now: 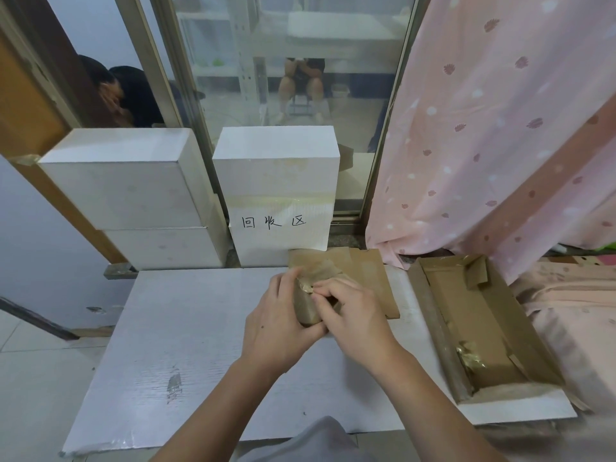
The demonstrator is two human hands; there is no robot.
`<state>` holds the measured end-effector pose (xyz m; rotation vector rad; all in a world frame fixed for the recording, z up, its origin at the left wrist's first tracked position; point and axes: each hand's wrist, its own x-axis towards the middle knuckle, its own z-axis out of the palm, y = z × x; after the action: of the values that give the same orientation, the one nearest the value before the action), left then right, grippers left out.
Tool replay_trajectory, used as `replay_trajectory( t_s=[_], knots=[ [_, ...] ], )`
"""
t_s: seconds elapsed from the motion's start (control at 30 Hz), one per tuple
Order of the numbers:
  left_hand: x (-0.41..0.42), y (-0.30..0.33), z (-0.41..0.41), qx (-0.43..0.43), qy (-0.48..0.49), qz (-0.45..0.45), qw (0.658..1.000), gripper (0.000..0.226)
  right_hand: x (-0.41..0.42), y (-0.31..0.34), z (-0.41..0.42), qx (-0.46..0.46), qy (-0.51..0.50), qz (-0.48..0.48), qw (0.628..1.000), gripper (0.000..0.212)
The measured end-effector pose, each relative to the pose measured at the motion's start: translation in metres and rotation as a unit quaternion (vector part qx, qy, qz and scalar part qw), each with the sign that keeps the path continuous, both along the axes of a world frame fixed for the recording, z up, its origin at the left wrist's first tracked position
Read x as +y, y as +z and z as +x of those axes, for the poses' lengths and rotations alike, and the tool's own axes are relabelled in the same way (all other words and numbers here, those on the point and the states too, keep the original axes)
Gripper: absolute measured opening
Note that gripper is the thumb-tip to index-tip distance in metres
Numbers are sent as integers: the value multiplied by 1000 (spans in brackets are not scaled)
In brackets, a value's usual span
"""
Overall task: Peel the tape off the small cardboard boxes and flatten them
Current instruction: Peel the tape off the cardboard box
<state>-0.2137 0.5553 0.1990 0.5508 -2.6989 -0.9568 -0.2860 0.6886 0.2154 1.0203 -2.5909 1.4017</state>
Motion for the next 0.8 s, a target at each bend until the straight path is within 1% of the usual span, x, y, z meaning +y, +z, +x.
replay_trajectory(
  t_s=[0.13, 0.2, 0.27, 0.33, 0.4, 0.47, 0.6, 0.7, 0.8],
  knots=[
    [-2, -1, 2, -10, -2, -8, 1000, 86, -4, 1, 3, 43, -6, 76, 996, 15],
    [-4, -2, 3, -6, -3, -12, 1000, 84, -5, 2, 4, 59, -15, 101, 993, 16],
    [-5, -3, 4, -3, -9, -18, 1000, 83, -7, 3, 4, 61, -22, 110, 992, 23],
    [-7, -4, 4, -3, -16, -23, 1000, 84, -9, 2, 3, 76, -34, 103, 991, 33],
    [-9, -5, 5, 2, -21, -21, 1000, 85, -9, -3, 1, 78, -42, 87, 992, 36],
    [-10, -5, 6, 12, -29, -7, 999, 85, -8, -9, -3, 74, -39, 56, 995, 32],
    [-13, -4, 7, 34, -30, 60, 997, 82, -9, -12, -5, 89, -5, 2, 996, 24],
    [-20, -8, 6, 34, -39, 64, 997, 85, -9, -6, -3, 48, 14, -7, 999, 22],
    [-22, -10, 6, 36, -47, 60, 996, 86, -8, -2, -2, -13, 16, -7, 1000, 31]
  ],
)
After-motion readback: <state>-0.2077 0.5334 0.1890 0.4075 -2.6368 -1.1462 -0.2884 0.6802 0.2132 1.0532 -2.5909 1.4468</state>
